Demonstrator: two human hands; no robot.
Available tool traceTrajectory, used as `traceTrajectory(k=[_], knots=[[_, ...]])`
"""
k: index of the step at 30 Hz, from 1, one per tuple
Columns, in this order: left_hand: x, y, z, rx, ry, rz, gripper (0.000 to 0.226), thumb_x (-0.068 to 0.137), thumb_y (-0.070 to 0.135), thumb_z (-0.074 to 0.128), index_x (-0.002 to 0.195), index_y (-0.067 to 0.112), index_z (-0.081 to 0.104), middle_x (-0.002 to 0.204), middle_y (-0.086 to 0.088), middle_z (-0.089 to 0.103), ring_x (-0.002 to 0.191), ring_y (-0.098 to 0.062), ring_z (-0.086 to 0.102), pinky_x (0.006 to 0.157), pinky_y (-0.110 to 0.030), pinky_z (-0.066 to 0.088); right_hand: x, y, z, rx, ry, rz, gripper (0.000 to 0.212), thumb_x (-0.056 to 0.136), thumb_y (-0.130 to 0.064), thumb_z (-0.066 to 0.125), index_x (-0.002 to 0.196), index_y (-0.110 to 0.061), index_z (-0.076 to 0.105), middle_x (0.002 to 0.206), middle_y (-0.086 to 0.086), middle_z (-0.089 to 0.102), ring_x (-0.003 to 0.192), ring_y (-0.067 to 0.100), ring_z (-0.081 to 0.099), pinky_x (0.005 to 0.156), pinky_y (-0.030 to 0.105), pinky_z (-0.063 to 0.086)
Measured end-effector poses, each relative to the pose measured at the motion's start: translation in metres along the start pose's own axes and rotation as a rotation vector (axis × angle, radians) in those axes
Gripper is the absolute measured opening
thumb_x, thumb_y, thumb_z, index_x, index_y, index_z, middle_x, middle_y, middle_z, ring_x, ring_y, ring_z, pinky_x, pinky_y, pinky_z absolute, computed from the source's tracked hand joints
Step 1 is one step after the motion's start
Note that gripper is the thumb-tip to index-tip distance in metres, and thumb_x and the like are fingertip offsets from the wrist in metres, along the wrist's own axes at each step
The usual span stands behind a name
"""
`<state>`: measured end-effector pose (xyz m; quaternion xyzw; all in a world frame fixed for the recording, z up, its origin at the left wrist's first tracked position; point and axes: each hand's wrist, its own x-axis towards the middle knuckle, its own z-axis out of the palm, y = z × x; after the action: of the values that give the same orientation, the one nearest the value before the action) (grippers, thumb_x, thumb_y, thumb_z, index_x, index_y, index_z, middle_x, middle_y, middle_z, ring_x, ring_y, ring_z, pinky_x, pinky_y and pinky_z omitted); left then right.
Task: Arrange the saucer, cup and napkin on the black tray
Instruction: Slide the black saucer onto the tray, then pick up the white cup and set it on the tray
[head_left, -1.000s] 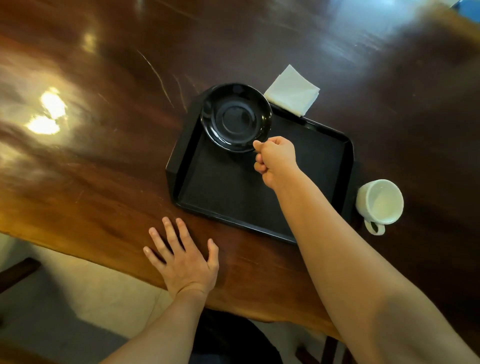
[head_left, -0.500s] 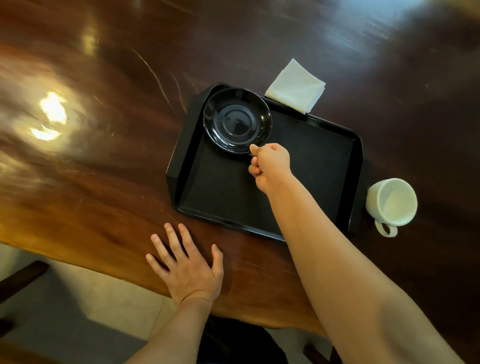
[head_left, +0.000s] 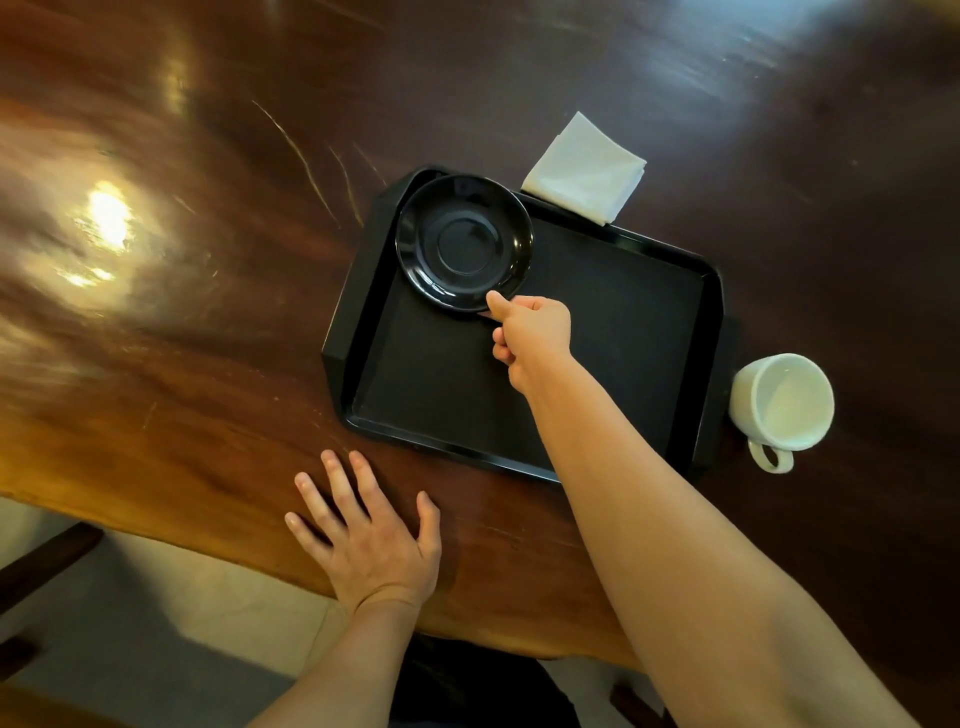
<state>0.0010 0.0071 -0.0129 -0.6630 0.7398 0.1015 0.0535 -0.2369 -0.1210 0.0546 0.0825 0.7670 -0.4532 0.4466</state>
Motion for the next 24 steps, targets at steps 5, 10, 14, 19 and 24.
traceTrajectory(k=[5, 10, 14, 19, 24], knots=[[0.000, 0.001, 0.000, 0.002, 0.008, -0.005, 0.090, 0.087, 0.064, 0.035, 0.160, 0.011, 0.026, 0.168, -0.019, 0.021, 0.158, -0.044, 0.011, 0.124, -0.063, 0.003, 0.000, -0.001, -0.007, -0.048, -0.012, -0.025, 0.016, 0.092, -0.020, 0.073, 0.085, -0.008, 0.066, 0.082, 0.009, 0.073, 0.036, 0.004, 0.049, 0.036, 0.020, 0.043], [0.000, 0.003, 0.000, 0.009, 0.012, -0.028, 0.090, 0.087, 0.064, 0.036, 0.160, 0.012, 0.026, 0.169, -0.018, 0.022, 0.158, -0.043, 0.010, 0.124, -0.063, 0.004, -0.007, -0.002, -0.034, -0.074, -0.065, -0.111, 0.018, 0.096, -0.025, 0.067, 0.098, -0.006, 0.067, 0.091, 0.001, 0.077, 0.035, 0.001, 0.050, 0.036, 0.019, 0.045], [0.001, 0.004, -0.001, 0.007, 0.023, -0.043, 0.089, 0.087, 0.064, 0.037, 0.160, 0.012, 0.027, 0.169, -0.018, 0.022, 0.158, -0.043, 0.012, 0.124, -0.062, 0.004, -0.016, 0.000, -0.066, -0.135, -0.048, -0.175, 0.016, 0.100, -0.027, 0.059, 0.099, -0.012, 0.065, 0.093, -0.001, 0.076, 0.039, 0.004, 0.054, 0.039, 0.019, 0.047], [-0.001, 0.006, -0.004, -0.001, 0.022, -0.055, 0.088, 0.089, 0.063, 0.037, 0.160, 0.012, 0.027, 0.170, -0.017, 0.021, 0.158, -0.042, 0.011, 0.124, -0.061, 0.002, -0.033, 0.009, -0.114, -0.164, 0.013, -0.246, 0.020, 0.103, -0.028, 0.053, 0.101, -0.012, 0.064, 0.085, 0.003, 0.075, 0.046, 0.009, 0.057, 0.042, 0.021, 0.046], [-0.001, 0.006, -0.006, -0.014, 0.034, -0.056, 0.088, 0.089, 0.061, 0.038, 0.160, 0.012, 0.024, 0.169, -0.017, 0.021, 0.157, -0.043, 0.010, 0.124, -0.062, 0.002, -0.044, 0.020, -0.166, -0.165, 0.149, -0.272, 0.022, 0.104, -0.030, 0.051, 0.101, -0.012, 0.063, 0.086, 0.004, 0.073, 0.051, 0.010, 0.059, 0.045, 0.021, 0.047]])
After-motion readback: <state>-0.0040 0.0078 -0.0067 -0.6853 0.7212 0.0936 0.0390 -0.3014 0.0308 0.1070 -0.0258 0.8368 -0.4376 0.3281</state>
